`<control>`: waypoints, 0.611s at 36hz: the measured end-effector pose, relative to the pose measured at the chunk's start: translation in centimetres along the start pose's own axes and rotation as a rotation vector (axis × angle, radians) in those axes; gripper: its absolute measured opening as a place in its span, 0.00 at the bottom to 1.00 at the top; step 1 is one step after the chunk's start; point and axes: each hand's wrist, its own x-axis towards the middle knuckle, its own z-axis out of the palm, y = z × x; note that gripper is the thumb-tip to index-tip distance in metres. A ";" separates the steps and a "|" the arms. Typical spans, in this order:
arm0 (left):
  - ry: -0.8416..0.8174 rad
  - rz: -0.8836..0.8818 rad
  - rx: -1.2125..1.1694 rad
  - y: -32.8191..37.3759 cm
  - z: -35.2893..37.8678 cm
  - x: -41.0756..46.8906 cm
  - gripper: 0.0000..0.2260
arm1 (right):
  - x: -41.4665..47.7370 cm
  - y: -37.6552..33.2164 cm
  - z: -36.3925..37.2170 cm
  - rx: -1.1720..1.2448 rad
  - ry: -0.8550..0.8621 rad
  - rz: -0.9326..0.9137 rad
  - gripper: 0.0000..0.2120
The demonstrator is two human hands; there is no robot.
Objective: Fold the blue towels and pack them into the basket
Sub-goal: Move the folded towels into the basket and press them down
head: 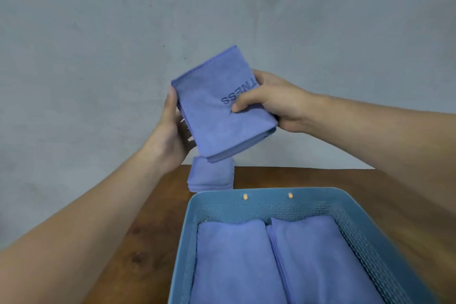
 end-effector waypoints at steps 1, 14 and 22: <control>-0.016 0.009 -0.067 0.6 0.7 -0.5 0.48 | -1.2 -0.8 -0.3 0.030 0.003 -0.034 0.27; -0.228 -0.166 0.123 2.5 5.9 -9.0 0.40 | -13.3 3.1 -0.2 0.261 0.074 0.320 0.16; -0.265 -0.327 0.443 -0.5 5.6 -13.0 0.16 | -17.9 6.4 3.1 0.268 -0.019 0.558 0.22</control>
